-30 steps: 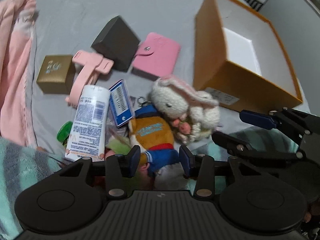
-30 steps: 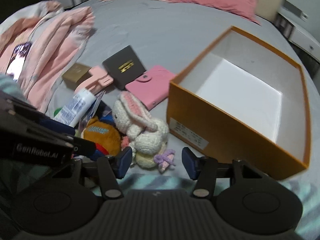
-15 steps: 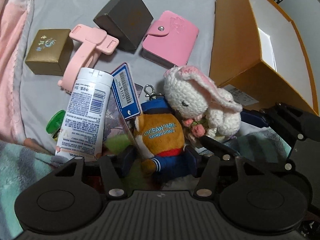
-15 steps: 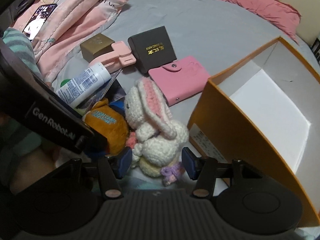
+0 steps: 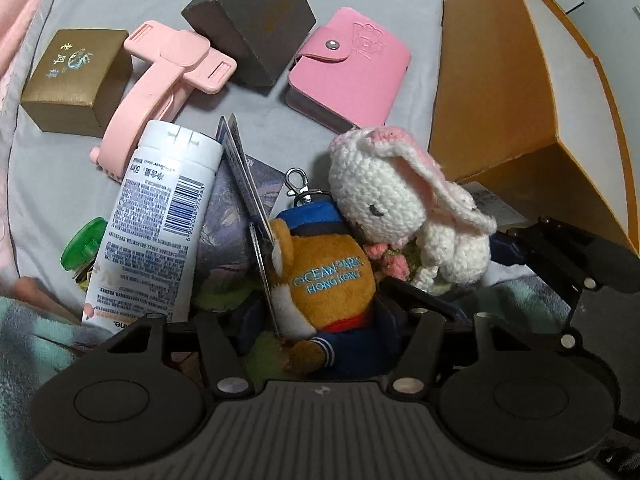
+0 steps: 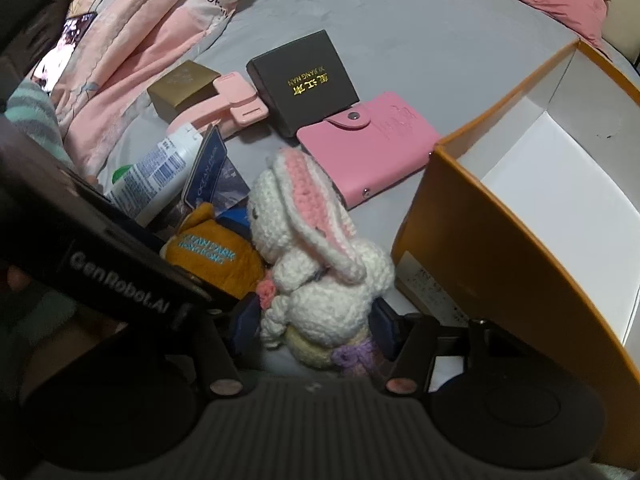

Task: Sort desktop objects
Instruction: 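Grasp the crocheted bunny with the right tool while the left grasps the orange plush keychain, then lift and carry both plushes over the open orange box with both tools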

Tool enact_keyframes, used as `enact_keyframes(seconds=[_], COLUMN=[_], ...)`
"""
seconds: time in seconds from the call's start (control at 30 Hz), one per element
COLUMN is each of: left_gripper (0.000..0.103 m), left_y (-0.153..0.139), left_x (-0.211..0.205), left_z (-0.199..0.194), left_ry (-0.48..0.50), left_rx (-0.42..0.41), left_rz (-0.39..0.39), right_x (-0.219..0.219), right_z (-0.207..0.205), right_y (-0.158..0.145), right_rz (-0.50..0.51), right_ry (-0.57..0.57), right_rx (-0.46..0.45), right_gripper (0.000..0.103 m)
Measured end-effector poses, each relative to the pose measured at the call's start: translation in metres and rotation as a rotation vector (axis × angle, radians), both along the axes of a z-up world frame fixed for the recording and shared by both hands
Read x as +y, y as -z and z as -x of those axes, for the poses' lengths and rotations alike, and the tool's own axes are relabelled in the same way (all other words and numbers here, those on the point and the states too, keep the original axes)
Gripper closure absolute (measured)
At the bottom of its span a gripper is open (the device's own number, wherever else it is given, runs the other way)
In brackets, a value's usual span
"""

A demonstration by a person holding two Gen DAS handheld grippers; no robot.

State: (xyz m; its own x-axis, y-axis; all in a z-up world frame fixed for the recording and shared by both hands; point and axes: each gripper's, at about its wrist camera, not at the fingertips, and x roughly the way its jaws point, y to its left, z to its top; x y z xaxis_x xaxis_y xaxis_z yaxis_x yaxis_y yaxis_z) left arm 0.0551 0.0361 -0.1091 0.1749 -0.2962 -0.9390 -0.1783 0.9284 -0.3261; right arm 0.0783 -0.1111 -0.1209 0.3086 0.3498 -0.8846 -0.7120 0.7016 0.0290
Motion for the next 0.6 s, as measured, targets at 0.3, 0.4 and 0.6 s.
enact_keyframes(seconds=[0.3, 0.4, 0.6], left_gripper=[0.044, 0.047, 0.049], left_y=[-0.038, -0.055, -0.091], left_x=[-0.001, -0.002, -0.007], left_z=[0.018, 0.022, 0.031], left_ry=[-0.011, 0.006, 0.068], left_rx=[-0.119, -0.158, -0.225], left_rz=[-0.041, -0.051, -0.059], right_x=[-0.017, -0.029, -0.049], right_z=[0.016, 0.021, 0.031], right_y=[-0.026, -0.043, -0.07], right_rz=[-0.024, -0.06, -0.132], right_ry=[0.057, 0.1, 0.172], right_rx=[-0.049, -0.055, -0.041], right_gripper=[0.061, 0.064, 0.067])
